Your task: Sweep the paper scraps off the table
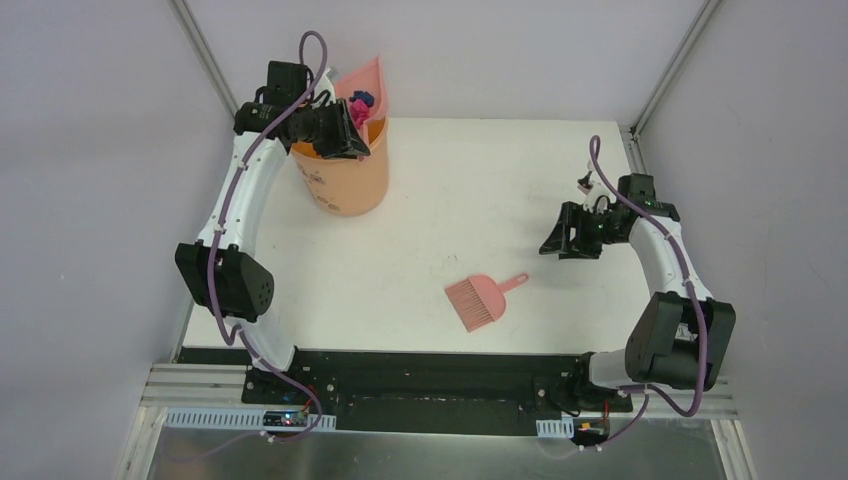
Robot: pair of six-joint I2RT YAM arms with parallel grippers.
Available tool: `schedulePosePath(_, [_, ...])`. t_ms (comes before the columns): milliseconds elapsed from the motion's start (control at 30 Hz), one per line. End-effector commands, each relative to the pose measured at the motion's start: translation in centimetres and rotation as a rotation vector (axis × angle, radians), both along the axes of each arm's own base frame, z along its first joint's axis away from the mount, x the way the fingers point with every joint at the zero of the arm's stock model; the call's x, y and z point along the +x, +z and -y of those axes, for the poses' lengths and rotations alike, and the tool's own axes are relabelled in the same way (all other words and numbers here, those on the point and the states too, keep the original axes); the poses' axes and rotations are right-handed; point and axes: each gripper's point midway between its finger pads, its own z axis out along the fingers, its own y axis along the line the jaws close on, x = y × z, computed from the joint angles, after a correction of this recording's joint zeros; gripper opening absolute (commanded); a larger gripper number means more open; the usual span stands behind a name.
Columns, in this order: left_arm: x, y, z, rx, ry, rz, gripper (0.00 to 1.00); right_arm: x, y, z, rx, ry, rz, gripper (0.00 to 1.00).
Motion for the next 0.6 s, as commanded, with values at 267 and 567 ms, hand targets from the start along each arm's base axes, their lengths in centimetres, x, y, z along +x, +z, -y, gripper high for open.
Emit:
schedulePosePath(267, [0.9, 7.6, 0.5, -0.638, -0.028, 0.153, 0.00, 0.3, 1.8, 0.0, 0.091, 0.001, 0.076, 0.64])
schedulePosePath(567, [1.3, 9.2, -0.7, -1.024, -0.010, 0.117, 0.00, 0.3, 1.9, 0.1, 0.116, -0.008, 0.071, 0.64])
